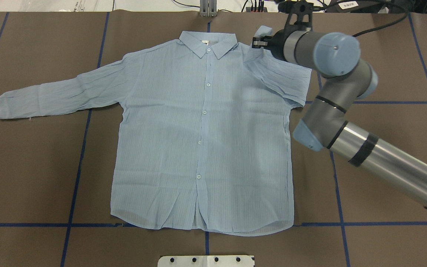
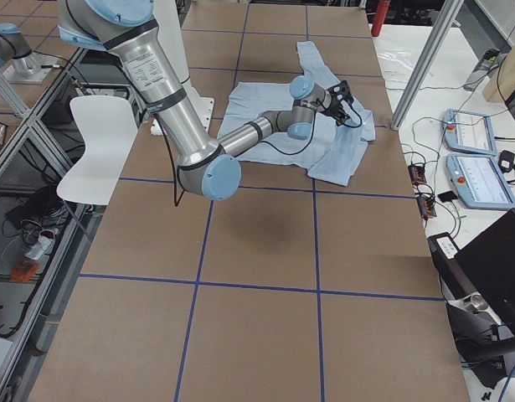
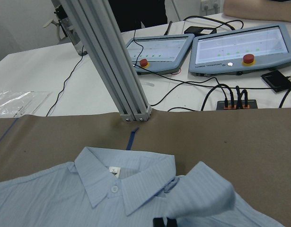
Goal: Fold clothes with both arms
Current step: 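Carry the held sleeve across the shirt body toward the collar with the right gripper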
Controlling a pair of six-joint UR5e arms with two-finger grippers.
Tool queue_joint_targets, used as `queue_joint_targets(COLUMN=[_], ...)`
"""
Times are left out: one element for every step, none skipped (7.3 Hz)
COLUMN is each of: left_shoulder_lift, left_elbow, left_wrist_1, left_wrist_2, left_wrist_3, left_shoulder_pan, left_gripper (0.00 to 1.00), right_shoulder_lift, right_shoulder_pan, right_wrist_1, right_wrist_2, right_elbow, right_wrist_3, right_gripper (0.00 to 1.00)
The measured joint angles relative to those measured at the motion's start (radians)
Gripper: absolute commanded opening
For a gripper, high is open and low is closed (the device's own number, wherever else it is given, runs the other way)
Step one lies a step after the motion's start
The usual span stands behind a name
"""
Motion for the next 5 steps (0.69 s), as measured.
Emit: queue_joint_targets(left_shoulder_lift=[0.001, 0.001, 0.001, 0.001, 0.001], left_elbow=[0.0, 0.001, 0.002, 0.004, 0.006], left_wrist_1=[0.0, 0.0, 0.0, 0.0, 0.0], left_wrist_2=[0.0, 0.0, 0.0, 0.0, 0.0], left_wrist_3=[0.0, 0.0, 0.0, 0.0, 0.0], left_shoulder_pan=[-0.001, -0.001, -0.001, -0.001, -0.001], left_gripper=[1.0, 1.0, 1.0, 1.0, 1.0], right_shoulder_lift=[0.075, 0.136, 0.183, 0.23, 0.269], right_shoulder_pan=[-0.067, -0.128, -0.177, -0.217, -0.247], right_wrist_1=[-0.012, -0.017, -0.02, -0.021, -0.022], right_wrist_2=[-0.087, -0.163, -0.212, -0.246, -0.266], right_elbow=[-0.058, -0.106, -0.138, -0.173, -0.207], right_wrist_3=[0.013, 0.018, 0.02, 0.021, 0.021], right_gripper=[0.0, 0.0, 0.0, 0.0, 0.99])
